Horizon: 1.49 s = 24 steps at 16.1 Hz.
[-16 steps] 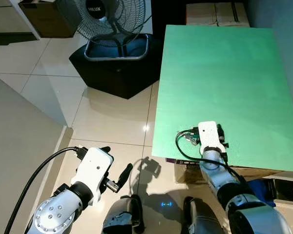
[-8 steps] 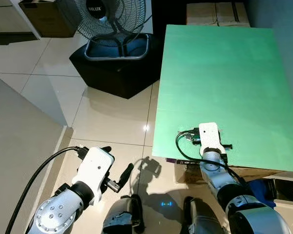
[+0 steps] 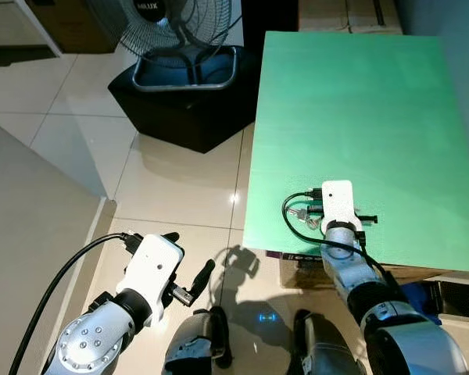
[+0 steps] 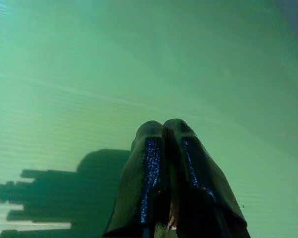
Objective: Hang keys on a hook
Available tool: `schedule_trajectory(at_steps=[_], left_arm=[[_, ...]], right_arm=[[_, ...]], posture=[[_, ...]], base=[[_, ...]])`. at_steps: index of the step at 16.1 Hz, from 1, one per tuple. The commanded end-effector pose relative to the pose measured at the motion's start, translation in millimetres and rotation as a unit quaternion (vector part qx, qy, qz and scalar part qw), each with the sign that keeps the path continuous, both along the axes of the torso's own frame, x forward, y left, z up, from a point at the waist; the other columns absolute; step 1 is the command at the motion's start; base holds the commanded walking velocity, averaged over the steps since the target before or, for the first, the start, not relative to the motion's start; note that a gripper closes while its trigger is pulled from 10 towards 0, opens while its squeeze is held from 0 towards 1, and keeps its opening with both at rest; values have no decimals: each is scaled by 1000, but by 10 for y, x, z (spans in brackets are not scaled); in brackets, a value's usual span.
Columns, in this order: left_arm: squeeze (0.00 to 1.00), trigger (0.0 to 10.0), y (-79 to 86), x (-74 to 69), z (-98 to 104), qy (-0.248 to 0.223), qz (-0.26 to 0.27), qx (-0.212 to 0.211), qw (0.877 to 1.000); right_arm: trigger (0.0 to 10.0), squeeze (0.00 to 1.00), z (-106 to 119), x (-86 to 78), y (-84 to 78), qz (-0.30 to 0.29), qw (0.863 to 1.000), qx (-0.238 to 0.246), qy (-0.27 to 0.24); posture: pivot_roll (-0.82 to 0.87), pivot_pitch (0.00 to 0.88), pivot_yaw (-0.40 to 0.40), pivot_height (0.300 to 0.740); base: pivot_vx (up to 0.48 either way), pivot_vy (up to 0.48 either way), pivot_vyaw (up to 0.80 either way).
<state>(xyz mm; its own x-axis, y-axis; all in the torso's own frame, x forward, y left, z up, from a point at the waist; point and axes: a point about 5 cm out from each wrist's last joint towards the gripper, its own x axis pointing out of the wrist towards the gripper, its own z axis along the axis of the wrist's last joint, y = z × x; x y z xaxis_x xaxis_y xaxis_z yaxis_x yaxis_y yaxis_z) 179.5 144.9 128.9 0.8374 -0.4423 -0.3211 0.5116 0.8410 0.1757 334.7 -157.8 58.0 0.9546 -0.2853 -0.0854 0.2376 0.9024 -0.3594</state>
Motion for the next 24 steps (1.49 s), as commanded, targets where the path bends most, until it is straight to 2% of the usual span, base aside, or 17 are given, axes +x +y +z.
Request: schedule_trajectory(at_steps=[1, 2, 3, 7, 8, 13, 14, 15, 16, 17, 20, 24], left_arm=[[0, 10000, 0, -22, -38, 8, 1, 4, 1000], [0, 10000, -2, -16, -37, 7, 1, 4, 1000], [0, 10000, 5, -13, -36, 6, 2, 4, 1000], [0, 10000, 14, -10, -49, 5, 5, 4, 1000], [0, 10000, 11, -11, -52, 5, 4, 4, 1000], [0, 10000, 3, -26, -61, 5, 3, 4, 1000], [0, 10000, 6, -24, -63, 5, 2, 3, 1000], [0, 10000, 4, -18, -62, 5, 1, 3, 1000], [0, 10000, 4, -15, -61, 5, 0, 3, 1000], [0, 10000, 6, -13, -59, 4, -1, 3, 1000], [0, 10000, 33, -26, -58, 5, 1, 5, 1000], [0, 10000, 32, -43, -54, 5, 3, 9, 1000]], right_arm=[[0, 0, 7, 6, 48, 8, 1000, 8, 0], [8392, 0, 28, 29, 53, 3, 1000, 4, 3], [10000, 0, 49, 38, 61, 3, 1000, -3, -1], [10000, 0, 101, 17, 68, -3, 1000, 2, -21], [10000, 1000, 95, -8, 54, -11, 1000, 13, -24], [10000, 1000, 57, -276, 145, -34, 998, 48, -31], [10000, 1000, 40, -362, 196, -37, 997, 57, -28], [10000, 1000, -12, -367, 221, -29, 998, 48, -8], [10000, 933, -22, -364, 216, -30, 998, 46, -5], [10000, 0, -45, -369, 178, -36, 998, 46, 4], [10000, 0, -90, -400, 125, -50, 998, 44, 19], [10000, 0, -263, -384, -1, -58, 996, 41, 52]], posture=[[51, 309, 124, 713], [50, 302, 121, 713], [50, 301, 120, 713], [39, 284, 107, 713], [36, 281, 104, 713], [26, 274, 95, 713], [23, 272, 98, 713], [22, 272, 101, 713], [23, 272, 102, 713], [30, 272, 105, 713], [42, 275, 109, 713], [58, 276, 113, 713]], base=[[0, 0, 0], [0, 0, 0], [0, 0, 0], [0, 0, 0], [0, 0, 0], [0, 0, 0], [0, 0, 0], [0, 0, 0], [0, 0, 0], [0, 0, 0], [0, 0, 0], [0, 0, 0]])
